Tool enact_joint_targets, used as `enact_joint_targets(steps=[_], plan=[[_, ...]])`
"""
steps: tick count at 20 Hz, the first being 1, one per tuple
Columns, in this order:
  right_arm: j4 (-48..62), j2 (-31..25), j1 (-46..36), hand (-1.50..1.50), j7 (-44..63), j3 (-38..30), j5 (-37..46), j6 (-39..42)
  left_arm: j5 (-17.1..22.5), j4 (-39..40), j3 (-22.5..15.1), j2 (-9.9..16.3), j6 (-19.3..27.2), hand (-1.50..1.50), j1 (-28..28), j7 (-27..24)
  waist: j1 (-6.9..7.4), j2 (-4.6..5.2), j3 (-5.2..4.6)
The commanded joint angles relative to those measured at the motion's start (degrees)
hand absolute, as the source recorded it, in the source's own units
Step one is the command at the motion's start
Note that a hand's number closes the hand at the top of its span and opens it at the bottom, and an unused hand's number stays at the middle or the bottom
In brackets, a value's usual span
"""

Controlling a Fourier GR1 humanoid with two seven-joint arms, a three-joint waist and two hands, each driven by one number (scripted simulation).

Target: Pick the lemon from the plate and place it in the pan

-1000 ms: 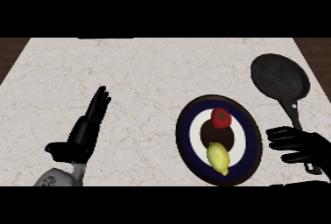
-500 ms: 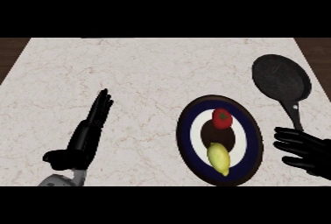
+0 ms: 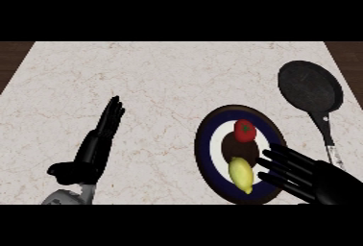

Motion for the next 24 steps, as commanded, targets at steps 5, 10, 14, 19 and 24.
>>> enact_joint_targets(steps=[5,10,14,19,24], plan=[[3.9,7.7,-3.0,-1.50,13.9,8.7,22.5,-0.5,-1.5,4.8,0.9,-2.3,-2.3,0.00,-0.2,-3.2,-0.17,0.16,0.04],[4.5,14.0,-3.8,-1.50,16.2,10.9,27.6,2.6,-5.0,-0.3,0.2,-4.2,-1.3,0.00,3.0,-0.6,0.01,0.08,0.06],[7.9,14.9,-2.7,-1.50,13.4,7.8,28.4,1.6,-5.0,-1.2,4.4,-4.4,-3.3,0.00,2.2,2.4,-0.13,0.09,0.07],[10.1,17.8,-2.0,-1.50,11.1,5.8,27.7,0.0,-7.9,0.4,5.6,-7.4,-4.3,0.00,-1.3,4.4,-0.24,0.10,0.08],[19.8,22.9,-4.9,-1.50,8.0,5.5,28.9,-5.0,-7.9,-1.9,7.5,-7.1,-6.5,0.00,1.6,4.6,-0.01,0.13,0.09]])
